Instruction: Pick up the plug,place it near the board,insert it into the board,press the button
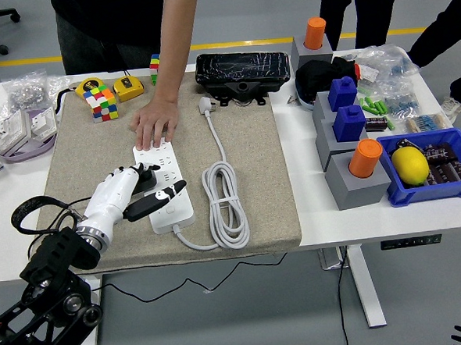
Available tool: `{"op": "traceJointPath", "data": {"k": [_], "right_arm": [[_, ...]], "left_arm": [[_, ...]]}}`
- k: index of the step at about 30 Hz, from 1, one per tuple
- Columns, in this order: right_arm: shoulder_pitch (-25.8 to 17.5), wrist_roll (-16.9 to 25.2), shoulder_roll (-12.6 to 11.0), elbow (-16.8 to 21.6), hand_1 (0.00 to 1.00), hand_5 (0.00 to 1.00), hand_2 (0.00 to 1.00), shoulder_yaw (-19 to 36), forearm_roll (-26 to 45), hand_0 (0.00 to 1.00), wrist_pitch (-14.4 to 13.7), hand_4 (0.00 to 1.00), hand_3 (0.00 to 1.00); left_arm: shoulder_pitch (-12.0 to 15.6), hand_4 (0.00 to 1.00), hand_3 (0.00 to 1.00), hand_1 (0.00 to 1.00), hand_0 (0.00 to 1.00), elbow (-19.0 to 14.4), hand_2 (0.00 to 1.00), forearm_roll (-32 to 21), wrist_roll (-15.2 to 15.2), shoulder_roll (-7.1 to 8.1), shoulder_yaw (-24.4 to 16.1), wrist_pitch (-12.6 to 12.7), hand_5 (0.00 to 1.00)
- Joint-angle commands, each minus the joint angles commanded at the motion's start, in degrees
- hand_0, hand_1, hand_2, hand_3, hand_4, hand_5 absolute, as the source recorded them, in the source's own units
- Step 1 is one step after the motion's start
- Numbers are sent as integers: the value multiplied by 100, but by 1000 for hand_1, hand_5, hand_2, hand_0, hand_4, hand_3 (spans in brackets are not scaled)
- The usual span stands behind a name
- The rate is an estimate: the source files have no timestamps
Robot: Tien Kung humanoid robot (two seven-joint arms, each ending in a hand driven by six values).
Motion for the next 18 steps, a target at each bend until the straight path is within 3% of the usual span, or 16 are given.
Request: {"op": "traceJointPath", "data": {"k": [2,3,8,9,14,15,18], "right_arm": [[3,0,-1,0,631,998,615,1,1,746,-2,998,642],[0,0,0,0,632,998,615,-1,8,746,-4,998,642],[-14,-11,0,0,632,998,615,12,-7,746,-6,998,642],[-14,-10,0,0,631,998,615,11,-6,746,-6,998,642],[-4,-2,-2,0,631,998,615,-9,8,746,-10,998,642],[-4,-2,-3,0,631,998,614,-9,8,746,-10,998,642],[-3,-9,-7,0,631,998,614,2,-7,746,-9,998,642]], "left_arm": [[38,998,827,908,993,-135,831,14,-136,-13,-47,146,998],[75,998,820,816,838,-271,784,-13,-217,-14,-63,237,798],[161,998,820,816,838,-745,784,0,-348,17,-32,394,798],[165,755,842,484,399,-745,501,58,-314,28,-21,362,140],[159,755,842,484,399,-745,501,534,53,108,26,-274,140],[155,582,799,203,224,-745,263,579,75,113,29,-354,18],[124,582,799,203,224,-745,263,864,218,137,24,-822,18]]}}
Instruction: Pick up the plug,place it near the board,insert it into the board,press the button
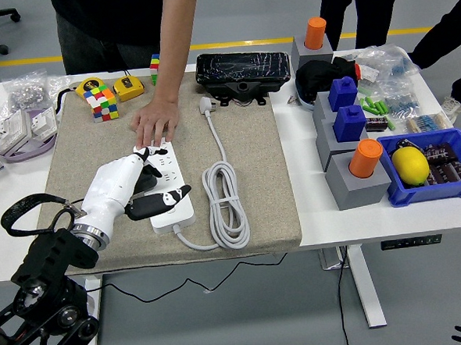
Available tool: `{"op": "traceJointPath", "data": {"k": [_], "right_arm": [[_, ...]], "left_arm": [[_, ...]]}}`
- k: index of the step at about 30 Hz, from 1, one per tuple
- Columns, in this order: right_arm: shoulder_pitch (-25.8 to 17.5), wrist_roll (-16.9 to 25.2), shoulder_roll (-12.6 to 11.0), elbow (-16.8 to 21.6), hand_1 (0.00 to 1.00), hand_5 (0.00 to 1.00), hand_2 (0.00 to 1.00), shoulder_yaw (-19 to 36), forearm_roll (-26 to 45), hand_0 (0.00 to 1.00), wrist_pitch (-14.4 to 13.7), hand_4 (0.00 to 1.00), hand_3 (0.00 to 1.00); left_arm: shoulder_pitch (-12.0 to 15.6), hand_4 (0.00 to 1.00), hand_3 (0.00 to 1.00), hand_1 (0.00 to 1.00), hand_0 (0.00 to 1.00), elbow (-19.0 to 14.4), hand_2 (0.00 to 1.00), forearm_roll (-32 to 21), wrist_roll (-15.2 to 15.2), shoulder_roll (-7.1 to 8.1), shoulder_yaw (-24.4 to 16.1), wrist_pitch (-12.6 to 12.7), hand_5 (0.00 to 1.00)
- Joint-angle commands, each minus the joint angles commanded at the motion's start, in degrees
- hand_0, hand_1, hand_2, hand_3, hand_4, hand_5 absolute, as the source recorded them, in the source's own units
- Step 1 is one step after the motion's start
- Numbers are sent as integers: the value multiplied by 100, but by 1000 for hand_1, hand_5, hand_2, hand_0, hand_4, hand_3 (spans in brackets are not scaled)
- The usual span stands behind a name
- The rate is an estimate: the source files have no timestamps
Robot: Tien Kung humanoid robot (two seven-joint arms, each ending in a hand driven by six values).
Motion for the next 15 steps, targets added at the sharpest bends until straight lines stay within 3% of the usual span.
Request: {"op": "traceJointPath", "data": {"k": [2,3,11,15], "right_arm": [[1,-5,-3,0,631,998,614,9,-12,746,1,998,642],[1,-6,-5,0,631,998,615,11,-13,745,2,998,642],[20,0,-8,0,631,998,615,12,1,746,3,998,642],[17,-3,-8,0,631,998,615,24,-11,745,3,998,642]], "left_arm": [[-15,582,799,203,224,0,263,131,87,13,-11,-364,18],[-21,613,781,66,183,0,156,146,110,17,-13,-476,2],[-74,643,784,49,159,0,148,213,493,53,-69,-1614,2],[-79,647,769,47,159,0,147,127,579,53,-70,-1942,2]]}}
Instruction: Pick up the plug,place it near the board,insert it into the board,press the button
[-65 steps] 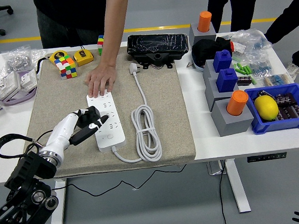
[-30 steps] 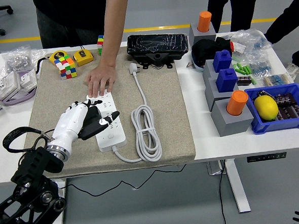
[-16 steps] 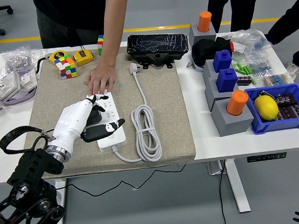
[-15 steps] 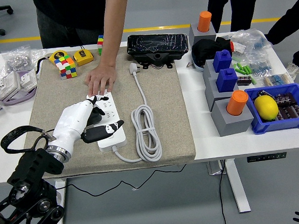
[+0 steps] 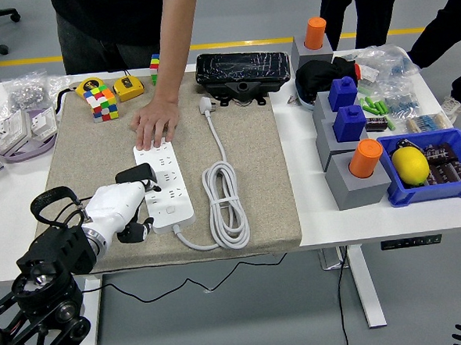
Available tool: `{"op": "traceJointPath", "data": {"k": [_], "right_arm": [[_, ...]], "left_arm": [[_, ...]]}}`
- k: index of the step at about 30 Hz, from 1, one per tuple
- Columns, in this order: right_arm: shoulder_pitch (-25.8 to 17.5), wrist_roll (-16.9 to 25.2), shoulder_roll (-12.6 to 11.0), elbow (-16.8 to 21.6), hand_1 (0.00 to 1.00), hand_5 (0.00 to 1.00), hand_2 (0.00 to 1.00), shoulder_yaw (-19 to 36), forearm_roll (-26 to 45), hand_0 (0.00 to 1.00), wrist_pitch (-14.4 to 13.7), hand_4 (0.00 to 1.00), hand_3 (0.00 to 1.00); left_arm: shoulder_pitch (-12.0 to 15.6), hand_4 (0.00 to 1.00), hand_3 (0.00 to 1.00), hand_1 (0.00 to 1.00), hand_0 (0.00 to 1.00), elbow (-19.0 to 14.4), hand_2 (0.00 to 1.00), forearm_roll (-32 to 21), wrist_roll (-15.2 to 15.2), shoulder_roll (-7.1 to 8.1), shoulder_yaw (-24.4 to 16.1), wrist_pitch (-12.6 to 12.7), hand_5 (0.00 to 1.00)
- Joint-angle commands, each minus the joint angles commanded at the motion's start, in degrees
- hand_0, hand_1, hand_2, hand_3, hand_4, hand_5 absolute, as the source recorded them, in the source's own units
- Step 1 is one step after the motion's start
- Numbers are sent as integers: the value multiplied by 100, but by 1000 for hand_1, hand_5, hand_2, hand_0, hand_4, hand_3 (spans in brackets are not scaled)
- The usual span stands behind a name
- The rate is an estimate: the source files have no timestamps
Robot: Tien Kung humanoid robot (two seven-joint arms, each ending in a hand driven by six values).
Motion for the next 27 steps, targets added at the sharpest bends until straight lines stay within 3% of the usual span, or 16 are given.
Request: {"op": "traceJointPath", "data": {"k": [5,17,23,24,27], "right_arm": [[0,6,0,0,631,998,615,-3,7,745,-2,998,642],[0,1,-3,0,631,998,615,1,8,745,-3,998,642],[-4,8,1,0,631,998,614,-6,14,745,-2,998,642],[-5,7,2,0,631,998,615,-5,12,744,-1,998,642],[-9,11,2,0,631,998,615,-12,21,744,-3,998,642]], "left_arm": [[-17,647,769,47,159,0,147,-123,29,-15,23,-186,2],[-108,642,807,46,161,0,147,-96,-143,-86,124,63,2],[-107,635,776,46,164,0,147,-337,-312,-98,132,64,2],[-104,634,673,45,165,0,145,-403,-353,-100,132,57,2],[-100,634,673,45,165,0,145,-465,-421,-101,143,91,2]]}}
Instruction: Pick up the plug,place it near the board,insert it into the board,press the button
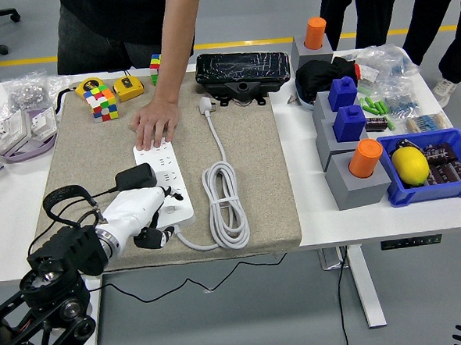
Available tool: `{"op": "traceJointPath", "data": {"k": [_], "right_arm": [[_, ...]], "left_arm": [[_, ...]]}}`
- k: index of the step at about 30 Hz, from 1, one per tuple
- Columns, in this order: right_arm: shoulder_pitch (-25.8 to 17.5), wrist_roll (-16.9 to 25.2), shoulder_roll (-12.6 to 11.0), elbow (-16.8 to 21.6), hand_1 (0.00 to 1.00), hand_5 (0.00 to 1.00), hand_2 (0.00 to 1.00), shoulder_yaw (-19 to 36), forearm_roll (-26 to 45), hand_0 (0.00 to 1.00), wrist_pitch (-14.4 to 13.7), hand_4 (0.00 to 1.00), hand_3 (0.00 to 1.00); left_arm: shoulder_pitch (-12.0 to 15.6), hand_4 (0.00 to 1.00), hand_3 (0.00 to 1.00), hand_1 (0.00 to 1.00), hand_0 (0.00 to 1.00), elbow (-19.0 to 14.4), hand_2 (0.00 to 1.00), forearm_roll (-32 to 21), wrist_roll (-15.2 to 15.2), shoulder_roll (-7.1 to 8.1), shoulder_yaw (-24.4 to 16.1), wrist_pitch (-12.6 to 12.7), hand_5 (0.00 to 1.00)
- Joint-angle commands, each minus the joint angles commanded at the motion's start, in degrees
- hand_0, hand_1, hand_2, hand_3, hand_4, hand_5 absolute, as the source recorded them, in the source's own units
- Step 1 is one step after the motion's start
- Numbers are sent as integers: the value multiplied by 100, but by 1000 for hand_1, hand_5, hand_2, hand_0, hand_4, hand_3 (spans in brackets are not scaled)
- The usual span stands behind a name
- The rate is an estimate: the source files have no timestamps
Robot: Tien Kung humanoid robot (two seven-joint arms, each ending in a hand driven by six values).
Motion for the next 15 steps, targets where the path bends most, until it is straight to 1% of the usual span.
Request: {"op": "traceJointPath", "data": {"k": [2,5,7,8,11,14,15], "right_arm": [[-2,-4,-3,0,631,998,615,4,-10,744,-1,998,642],[-8,-4,-6,0,631,998,615,4,-1,744,-6,998,642],[-9,-10,-7,0,631,998,615,17,-16,744,-6,998,642],[-11,-8,-6,0,631,998,615,12,-8,744,-7,998,642],[-20,-10,-1,0,631,998,614,19,-16,746,-8,998,642],[-26,-4,2,0,631,998,614,7,-5,746,-7,998,642],[-27,-3,2,0,631,998,615,5,-3,745,-7,998,642]], "left_arm": [[-6,634,673,45,165,10,145,-12,-33,-6,-7,14,2],[-12,644,669,45,165,172,144,-80,-128,-11,1,101,2],[-18,644,669,45,165,246,144,-118,-144,-12,5,140,2],[-10,644,669,45,165,291,144,-26,-129,-14,5,156,2],[-7,644,679,44,166,405,144,-32,-172,-17,-20,211,2],[-10,644,679,44,166,465,144,-6,-177,-13,-42,211,2],[-10,659,695,43,164,475,142,-8,-182,-12,-46,213,2]]}}
